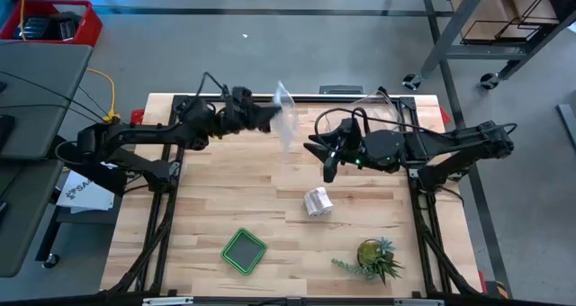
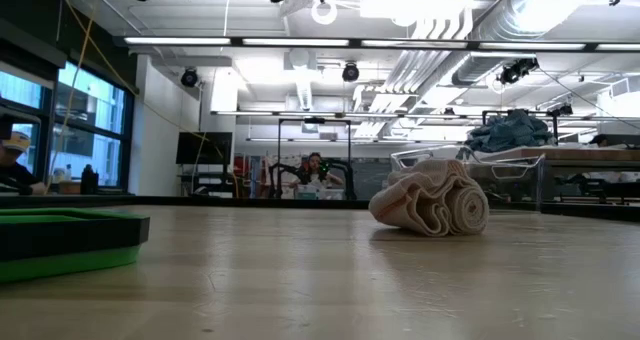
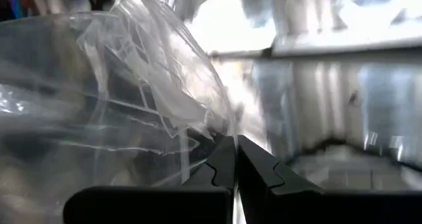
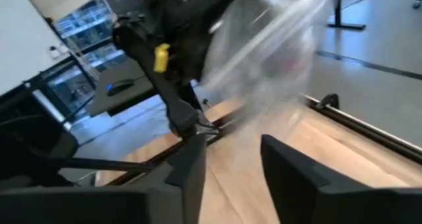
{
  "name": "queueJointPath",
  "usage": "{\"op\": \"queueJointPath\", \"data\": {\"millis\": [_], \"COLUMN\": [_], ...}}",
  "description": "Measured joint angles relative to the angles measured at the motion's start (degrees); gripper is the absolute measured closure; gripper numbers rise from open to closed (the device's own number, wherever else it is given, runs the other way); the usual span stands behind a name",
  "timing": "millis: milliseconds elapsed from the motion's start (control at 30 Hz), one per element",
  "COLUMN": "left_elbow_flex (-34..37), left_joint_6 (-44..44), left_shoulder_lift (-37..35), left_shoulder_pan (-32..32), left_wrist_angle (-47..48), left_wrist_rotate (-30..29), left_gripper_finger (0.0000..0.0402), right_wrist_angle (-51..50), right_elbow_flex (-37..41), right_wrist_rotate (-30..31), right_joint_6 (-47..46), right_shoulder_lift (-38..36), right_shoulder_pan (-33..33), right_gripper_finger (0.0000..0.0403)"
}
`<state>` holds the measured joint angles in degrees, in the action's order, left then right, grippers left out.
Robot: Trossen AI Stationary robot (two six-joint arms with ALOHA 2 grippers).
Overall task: Roll bandage
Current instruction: Put the rolled white bandage into the transparent zip bag
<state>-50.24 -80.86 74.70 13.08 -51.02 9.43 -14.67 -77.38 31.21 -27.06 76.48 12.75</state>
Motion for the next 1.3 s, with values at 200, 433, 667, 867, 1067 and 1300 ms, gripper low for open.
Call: {"op": "queueJointPath", "data": {"millis": [200, 433, 667, 867, 1067, 1300], "left_elbow_flex": [-1.02, -5.99, -11.56, -14.2, -14.56, -14.6], "left_joint_6": [0.62, 5.36, 10.61, 11.03, 10.66, 11.03], "left_shoulder_lift": [-0.02, -0.02, -0.02, 1.67, 2.63, 2.6], "left_shoulder_pan": [0.01, -2.47, -3.52, -4.23, -5.64, -6.88], "left_wrist_angle": [-0.11, 3.85, 13.25, 13.79, 13.69, 12.7], "left_wrist_rotate": [-22.04, -24.13, -25.85, -26.08, -26.92, -28.0], "left_gripper_finger": [0.0401, 0.0401, 0.0401, 0.0401, 0.0401, 0.0401], "right_wrist_angle": [4.25, 7.08, 11.31, 12.02, 12.31, 12.47], "right_elbow_flex": [0.0, 0.07, 0.04, 0.09, 0.04, 0.04], "right_wrist_rotate": [3.25, 8.12, 4.11, 6.59, 8.87, 8.97], "right_joint_6": [7.55, 9.26, 9.48, 9.64, 11.05, 10.47], "right_shoulder_lift": [2.9, 4.62, 5.36, 6.88, 7.53, 8.14], "right_shoulder_pan": [1.4, -1.63, -3.66, -5.24, -6.01, -6.14], "right_gripper_finger": [0.0223, 0.0212, 0.0212, 0.0212, 0.0212, 0.0229]}}
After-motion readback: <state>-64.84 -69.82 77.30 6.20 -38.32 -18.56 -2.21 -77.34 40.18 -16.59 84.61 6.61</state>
